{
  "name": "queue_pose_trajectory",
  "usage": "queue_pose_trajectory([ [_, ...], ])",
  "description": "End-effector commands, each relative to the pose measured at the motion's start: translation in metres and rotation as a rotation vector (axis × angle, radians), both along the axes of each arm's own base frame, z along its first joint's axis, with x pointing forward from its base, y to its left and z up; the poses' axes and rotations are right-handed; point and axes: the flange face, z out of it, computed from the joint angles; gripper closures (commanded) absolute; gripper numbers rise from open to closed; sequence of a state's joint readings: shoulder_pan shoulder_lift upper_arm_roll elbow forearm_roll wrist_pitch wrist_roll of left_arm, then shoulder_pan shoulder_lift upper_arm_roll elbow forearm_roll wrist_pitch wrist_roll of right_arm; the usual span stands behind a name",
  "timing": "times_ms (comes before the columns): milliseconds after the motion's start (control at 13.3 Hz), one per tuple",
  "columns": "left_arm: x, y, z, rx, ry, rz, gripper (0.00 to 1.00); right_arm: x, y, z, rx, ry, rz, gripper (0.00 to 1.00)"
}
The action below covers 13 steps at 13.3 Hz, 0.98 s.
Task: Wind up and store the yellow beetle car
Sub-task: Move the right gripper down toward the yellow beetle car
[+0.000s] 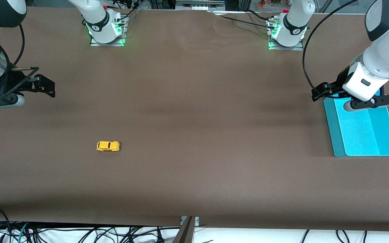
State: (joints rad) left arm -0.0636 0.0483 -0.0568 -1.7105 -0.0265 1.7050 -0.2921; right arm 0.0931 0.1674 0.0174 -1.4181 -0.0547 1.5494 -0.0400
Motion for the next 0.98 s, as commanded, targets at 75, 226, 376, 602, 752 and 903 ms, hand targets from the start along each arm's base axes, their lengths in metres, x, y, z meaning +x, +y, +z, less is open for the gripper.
queue_pose_trajectory([
  [75, 0.0017, -0.0030, 0.0027, 0.020, -0.002, 0.004, 0.00, -0.0019, 0.0019, -0.0007, 0.014, 0.002, -0.008, 0.00],
  [226, 0.0017, -0.0030, 0.0027, 0.020, -0.002, 0.004, 0.00, -0.0012, 0.0046, -0.0024, 0.012, 0.003, 0.000, 0.00],
  [376, 0.0017, -0.0030, 0.0027, 0.020, -0.002, 0.004, 0.00, -0.0011, 0.0055, -0.0016, 0.012, 0.000, 0.001, 0.00],
  [602, 0.0017, -0.0030, 0.0027, 0.020, -0.002, 0.004, 0.00, -0.0012, 0.0055, -0.0017, 0.012, 0.002, 0.001, 0.00],
  [752, 0.0017, -0.0030, 0.0027, 0.020, -0.002, 0.004, 0.00, -0.0012, 0.0055, -0.0017, 0.012, 0.002, 0.001, 0.00],
  [903, 0.0017, -0.0030, 0.0027, 0.020, -0.002, 0.004, 0.00, -0.0014, 0.0055, -0.0019, 0.012, 0.003, 0.003, 0.00],
])
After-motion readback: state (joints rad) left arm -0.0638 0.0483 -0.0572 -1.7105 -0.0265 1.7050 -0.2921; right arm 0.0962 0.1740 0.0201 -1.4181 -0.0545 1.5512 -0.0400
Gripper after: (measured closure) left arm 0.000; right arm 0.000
